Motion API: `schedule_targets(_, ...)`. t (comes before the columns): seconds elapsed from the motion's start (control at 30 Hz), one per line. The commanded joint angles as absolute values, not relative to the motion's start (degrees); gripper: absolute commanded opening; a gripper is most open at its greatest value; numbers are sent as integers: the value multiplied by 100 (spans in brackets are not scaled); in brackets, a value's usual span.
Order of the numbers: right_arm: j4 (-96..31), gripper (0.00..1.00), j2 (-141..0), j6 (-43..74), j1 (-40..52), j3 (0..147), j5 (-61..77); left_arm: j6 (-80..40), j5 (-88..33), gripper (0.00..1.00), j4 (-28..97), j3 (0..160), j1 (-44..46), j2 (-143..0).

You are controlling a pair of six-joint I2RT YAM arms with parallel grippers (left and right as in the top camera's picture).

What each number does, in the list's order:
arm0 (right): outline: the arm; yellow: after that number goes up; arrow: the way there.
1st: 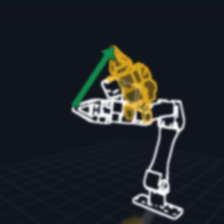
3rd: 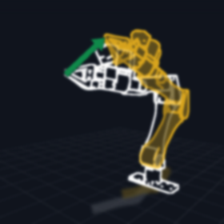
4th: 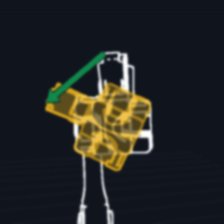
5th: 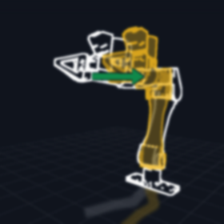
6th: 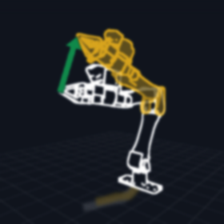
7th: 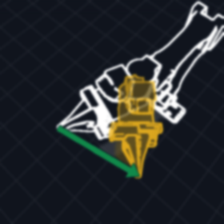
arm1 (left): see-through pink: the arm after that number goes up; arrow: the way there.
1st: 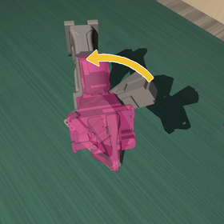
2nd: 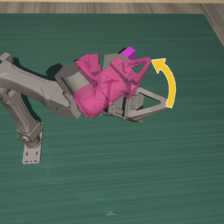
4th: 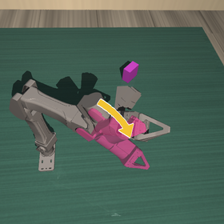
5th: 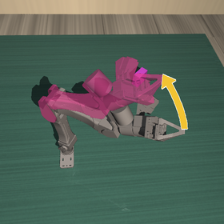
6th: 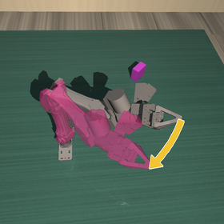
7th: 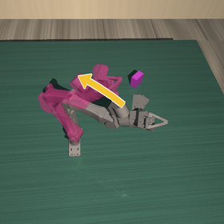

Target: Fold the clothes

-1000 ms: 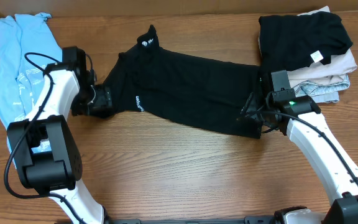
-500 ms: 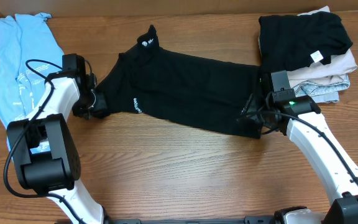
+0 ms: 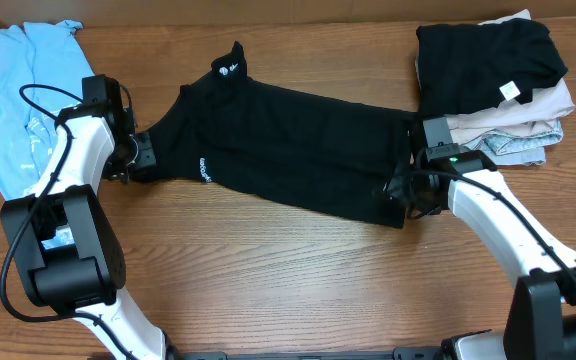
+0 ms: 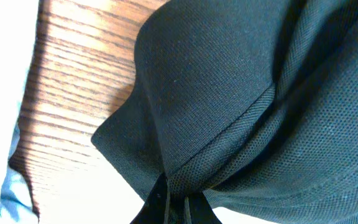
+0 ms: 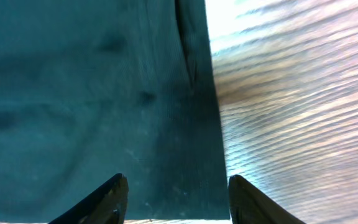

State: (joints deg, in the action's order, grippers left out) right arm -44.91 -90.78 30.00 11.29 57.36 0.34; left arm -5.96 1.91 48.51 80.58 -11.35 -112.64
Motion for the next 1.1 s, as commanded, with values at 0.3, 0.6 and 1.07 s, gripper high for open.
schedule_targets(0.3,-4305,44,-9380,2980,1129,4941,526,-513,143,4,5107,8193,-1149,-11246)
schedule_targets(0.6,-3776,8,-9382,3065,1116,4539,504,-513,145,4,5288,8195,-1149,-11246)
schedule_targets(1.07,-5470,4,-9345,3142,679,5170,521,-381,1468,4,6453,8348,-1166,-11246)
